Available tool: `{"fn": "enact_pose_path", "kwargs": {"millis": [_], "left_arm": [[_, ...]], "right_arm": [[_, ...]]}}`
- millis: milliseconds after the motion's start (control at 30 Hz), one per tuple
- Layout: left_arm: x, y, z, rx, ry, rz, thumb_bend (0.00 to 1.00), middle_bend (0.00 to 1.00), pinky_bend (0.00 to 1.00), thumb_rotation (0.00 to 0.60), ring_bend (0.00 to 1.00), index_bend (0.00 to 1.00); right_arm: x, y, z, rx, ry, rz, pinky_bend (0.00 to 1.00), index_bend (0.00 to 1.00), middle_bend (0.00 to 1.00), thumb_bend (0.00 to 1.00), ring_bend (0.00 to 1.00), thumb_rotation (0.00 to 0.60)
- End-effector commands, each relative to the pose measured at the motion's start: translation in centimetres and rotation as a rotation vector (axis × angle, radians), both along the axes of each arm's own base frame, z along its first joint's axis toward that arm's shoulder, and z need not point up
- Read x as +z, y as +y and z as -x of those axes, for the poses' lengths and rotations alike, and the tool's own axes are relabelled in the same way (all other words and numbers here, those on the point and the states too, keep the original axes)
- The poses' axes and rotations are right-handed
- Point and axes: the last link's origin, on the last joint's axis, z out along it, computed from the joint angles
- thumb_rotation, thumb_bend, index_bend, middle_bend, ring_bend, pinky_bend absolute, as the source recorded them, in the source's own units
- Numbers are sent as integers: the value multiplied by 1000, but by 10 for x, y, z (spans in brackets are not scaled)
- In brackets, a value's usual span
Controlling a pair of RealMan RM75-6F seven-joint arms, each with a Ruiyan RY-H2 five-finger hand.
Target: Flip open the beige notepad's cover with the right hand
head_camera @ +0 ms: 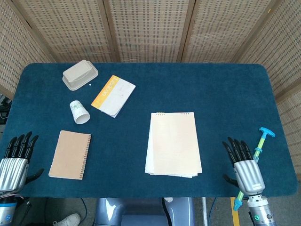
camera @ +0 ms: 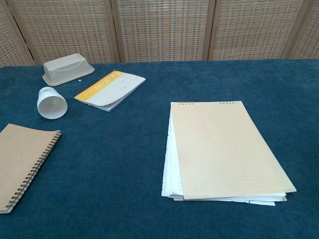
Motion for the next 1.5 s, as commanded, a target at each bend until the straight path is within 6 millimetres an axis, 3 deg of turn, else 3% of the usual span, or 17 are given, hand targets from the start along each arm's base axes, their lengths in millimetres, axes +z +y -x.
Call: {"fn": "enact_pose_path", "kwargs": {"millis": [33, 233, 500, 633, 867, 967, 1500], "left_arm": [[0, 0, 0, 3, 2, 3, 138, 0, 37, 600, 0, 0], [1, 1, 0, 2, -5, 0, 139, 0, 37, 600, 0, 0], [-1, 1, 1, 5, 1, 8, 138, 0, 37, 600, 0, 0], [-1, 1, 0, 3, 1, 6, 138, 0, 37, 600, 0, 0], [1, 1, 1, 3, -6, 1, 139, 0, 37, 600, 0, 0], [1, 1, 1, 3, -9, -1, 139, 0, 37, 600, 0, 0], [1, 2, 1, 3, -1, -4, 142, 0, 37, 600, 0, 0]], "right_arm": [[-2, 1, -2, 4, -2, -8, 0, 55, 0, 212, 0, 600], [-7, 2, -4, 7, 0, -27, 0, 55, 0, 212, 0, 600], [-48, 8, -23, 81, -43, -161, 0, 64, 0, 218, 0, 600], [-64, 8, -34, 105, -39, -186, 0, 77, 0, 302, 0, 600], [-90, 5, -52, 131, -58, -219, 0, 81, 0, 339, 0, 600], [-100, 1, -57, 126, -58, -233, 0, 83, 0, 404, 0, 600], [-133, -24, -35, 7, -42, -285, 0, 84, 0, 431, 0, 600]]}}
